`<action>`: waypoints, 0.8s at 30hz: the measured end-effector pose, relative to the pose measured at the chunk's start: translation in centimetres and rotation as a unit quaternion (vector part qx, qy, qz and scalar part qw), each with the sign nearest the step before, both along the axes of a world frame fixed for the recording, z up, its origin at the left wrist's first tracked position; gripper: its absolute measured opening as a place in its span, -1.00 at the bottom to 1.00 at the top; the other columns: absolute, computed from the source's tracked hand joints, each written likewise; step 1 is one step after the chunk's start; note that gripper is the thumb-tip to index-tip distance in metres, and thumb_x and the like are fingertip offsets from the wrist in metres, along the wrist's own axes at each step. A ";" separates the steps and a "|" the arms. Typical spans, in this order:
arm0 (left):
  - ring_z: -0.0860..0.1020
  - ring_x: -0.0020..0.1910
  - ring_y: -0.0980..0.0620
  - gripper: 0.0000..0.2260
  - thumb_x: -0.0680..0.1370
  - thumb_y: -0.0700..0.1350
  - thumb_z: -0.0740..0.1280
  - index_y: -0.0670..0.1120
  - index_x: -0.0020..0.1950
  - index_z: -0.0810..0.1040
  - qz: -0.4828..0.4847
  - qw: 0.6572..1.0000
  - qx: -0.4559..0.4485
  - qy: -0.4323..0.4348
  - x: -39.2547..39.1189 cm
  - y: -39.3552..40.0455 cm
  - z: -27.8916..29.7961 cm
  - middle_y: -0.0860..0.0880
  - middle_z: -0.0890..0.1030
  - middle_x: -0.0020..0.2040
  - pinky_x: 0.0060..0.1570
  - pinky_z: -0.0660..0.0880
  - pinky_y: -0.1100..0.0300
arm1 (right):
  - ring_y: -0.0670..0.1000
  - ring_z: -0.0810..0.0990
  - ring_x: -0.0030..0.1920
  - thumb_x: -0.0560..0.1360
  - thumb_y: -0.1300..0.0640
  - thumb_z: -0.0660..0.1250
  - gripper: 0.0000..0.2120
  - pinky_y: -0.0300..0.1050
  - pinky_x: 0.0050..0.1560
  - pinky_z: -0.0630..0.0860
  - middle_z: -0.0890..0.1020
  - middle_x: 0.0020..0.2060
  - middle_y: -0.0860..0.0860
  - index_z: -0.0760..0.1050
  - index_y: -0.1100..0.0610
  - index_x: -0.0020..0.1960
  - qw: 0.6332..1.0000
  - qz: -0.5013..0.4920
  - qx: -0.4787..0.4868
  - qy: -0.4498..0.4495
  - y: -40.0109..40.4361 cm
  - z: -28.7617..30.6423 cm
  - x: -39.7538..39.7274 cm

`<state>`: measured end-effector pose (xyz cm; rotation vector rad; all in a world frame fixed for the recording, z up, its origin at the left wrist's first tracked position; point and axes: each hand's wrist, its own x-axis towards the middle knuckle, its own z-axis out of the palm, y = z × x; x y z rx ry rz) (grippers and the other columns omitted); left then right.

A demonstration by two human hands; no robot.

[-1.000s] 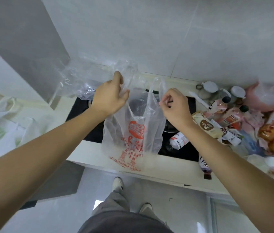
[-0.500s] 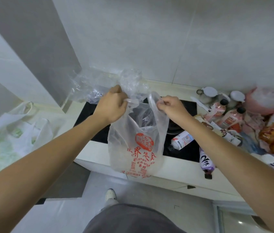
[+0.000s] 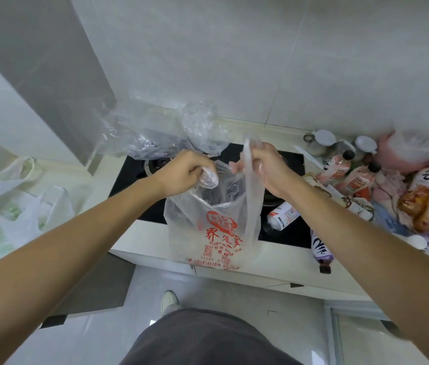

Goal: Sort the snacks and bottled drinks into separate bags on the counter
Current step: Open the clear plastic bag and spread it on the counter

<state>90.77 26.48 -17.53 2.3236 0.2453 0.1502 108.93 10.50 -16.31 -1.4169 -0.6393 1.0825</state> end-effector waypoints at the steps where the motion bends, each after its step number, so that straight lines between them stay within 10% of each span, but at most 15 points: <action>1: 0.65 -0.19 0.03 -0.50 0.48 -0.50 0.12 -0.03 -0.03 0.74 -0.010 1.000 0.008 0.003 0.0 0.0 0.0 -0.02 0.70 -0.14 -0.12 0.59 0.07 | 0.12 0.57 -0.31 0.47 0.40 0.16 -0.77 0.03 -0.02 0.65 0.46 -0.35 0.22 0.50 0.19 -0.24 1.000 0.002 0.003 0.001 0.2 -0.1 0.0; 7: 0.57 -0.10 0.00 -0.71 0.49 -0.15 0.16 0.02 -0.15 0.68 -0.024 0.993 0.065 0.099 -0.6 0.6 0.0 -0.01 0.65 -0.20 -0.01 0.53 -0.05 | 0.04 0.19 -0.28 0.37 0.29 0.21 -0.81 0.04 -0.21 0.07 0.33 -0.28 0.09 0.39 0.24 -0.01 0.993 0.103 -0.005 -0.055 0.5 -0.4 0.6; 11: 0.41 -0.03 0.12 -0.59 0.50 0.06 0.08 -0.09 -0.10 0.68 -0.014 0.983 0.106 0.147 -1.2 1.0 0.2 -0.10 0.55 -0.19 -0.10 0.41 0.03 | 0.01 0.45 -0.17 0.68 0.02 0.09 -0.62 -0.05 -0.02 0.35 0.46 -0.25 0.06 0.42 0.33 -0.07 0.971 0.196 -0.031 -0.131 0.1 0.1 0.8; 14: 0.39 -0.01 0.11 -0.55 0.54 0.18 0.08 -0.08 -0.23 0.61 -0.008 0.978 0.141 0.152 -1.2 1.2 0.0 -0.03 0.59 -0.25 -0.05 0.48 0.00 | 0.09 0.60 0.04 0.61 -0.43 -0.02 -0.26 0.01 0.32 0.38 0.60 -0.12 0.16 0.52 0.18 -0.24 0.937 0.223 -0.120 -0.240 -0.2 0.3 0.9; 16: 0.40 0.01 0.09 -0.58 0.60 0.25 0.16 0.07 -0.30 0.59 0.008 0.974 0.165 0.156 -1.2 1.3 -0.1 0.03 0.58 -0.24 -0.05 0.46 0.03 | 0.02 0.64 -0.02 0.56 -0.48 0.11 -0.30 -0.01 0.20 0.45 0.64 -0.16 0.01 0.57 0.15 -0.17 0.913 0.204 -0.153 -0.320 -0.2 -0.3 0.8; 24: 0.41 0.29 -0.05 -0.69 0.58 0.17 0.31 0.00 -0.13 0.71 -0.017 0.870 0.437 0.227 -1.0 0.4 0.7 -0.02 0.64 -0.05 0.23 0.36 0.00 | 0.01 0.46 -0.23 0.58 -0.10 0.36 -0.52 0.03 0.21 0.32 0.50 -0.45 -0.06 0.38 0.04 -0.45 0.567 0.350 -0.098 -0.739 -0.5 -1.7 0.4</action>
